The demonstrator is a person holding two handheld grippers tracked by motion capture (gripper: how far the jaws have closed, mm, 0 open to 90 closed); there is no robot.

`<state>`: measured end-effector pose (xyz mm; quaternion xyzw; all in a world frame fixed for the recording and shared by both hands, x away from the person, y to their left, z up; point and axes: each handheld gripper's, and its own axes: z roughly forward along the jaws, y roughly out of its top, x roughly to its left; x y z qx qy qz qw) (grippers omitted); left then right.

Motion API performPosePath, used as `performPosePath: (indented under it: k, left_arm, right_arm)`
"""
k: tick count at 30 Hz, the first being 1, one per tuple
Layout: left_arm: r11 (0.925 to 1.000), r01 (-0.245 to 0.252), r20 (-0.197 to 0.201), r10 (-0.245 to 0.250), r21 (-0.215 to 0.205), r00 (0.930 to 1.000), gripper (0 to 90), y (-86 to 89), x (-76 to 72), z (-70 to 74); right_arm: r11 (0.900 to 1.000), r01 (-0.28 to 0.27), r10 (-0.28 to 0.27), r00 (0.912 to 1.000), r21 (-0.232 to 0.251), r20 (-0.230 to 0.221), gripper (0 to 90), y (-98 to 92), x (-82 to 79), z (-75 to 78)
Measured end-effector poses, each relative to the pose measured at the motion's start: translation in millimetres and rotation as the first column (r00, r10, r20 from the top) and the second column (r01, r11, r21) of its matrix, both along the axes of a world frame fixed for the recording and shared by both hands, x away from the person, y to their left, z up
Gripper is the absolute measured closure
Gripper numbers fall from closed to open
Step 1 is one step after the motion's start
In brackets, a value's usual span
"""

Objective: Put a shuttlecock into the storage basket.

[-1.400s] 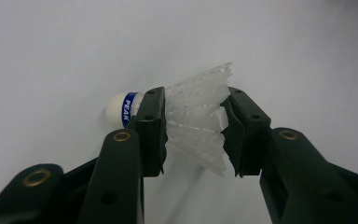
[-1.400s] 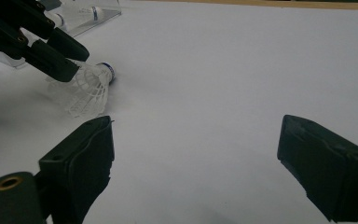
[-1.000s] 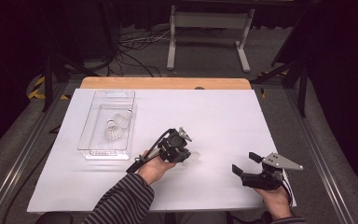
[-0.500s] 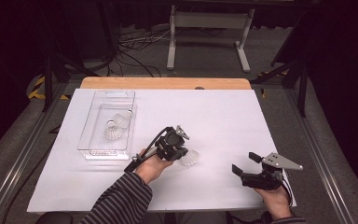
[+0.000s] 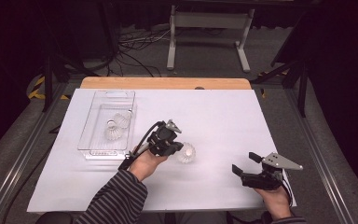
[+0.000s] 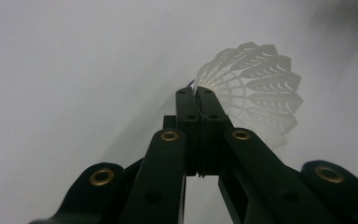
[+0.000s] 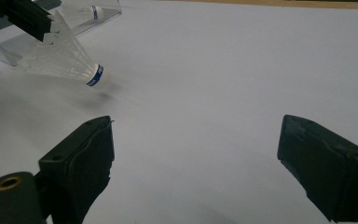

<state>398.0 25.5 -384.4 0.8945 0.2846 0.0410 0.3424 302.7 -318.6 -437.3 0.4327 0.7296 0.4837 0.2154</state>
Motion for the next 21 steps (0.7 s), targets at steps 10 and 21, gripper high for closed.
performPosePath:
  k: [10,21]
  left_arm:
    - [0.9998,0.002,0.001,-0.002,-0.018,1.0,89.7,10.6,-4.0,5.8]
    - [0.9995,-0.015,0.001,0.015,-0.026,0.9999,89.7,22.9,-7.6,9.5]
  right_arm:
    - [1.0,0.0,0.0,1.0,0.0,0.0,11.5,0.1,0.0,0.1]
    - [1.0,-0.002,0.002,1.0,-0.001,0.001,11.5,0.3,-0.1,0.2]
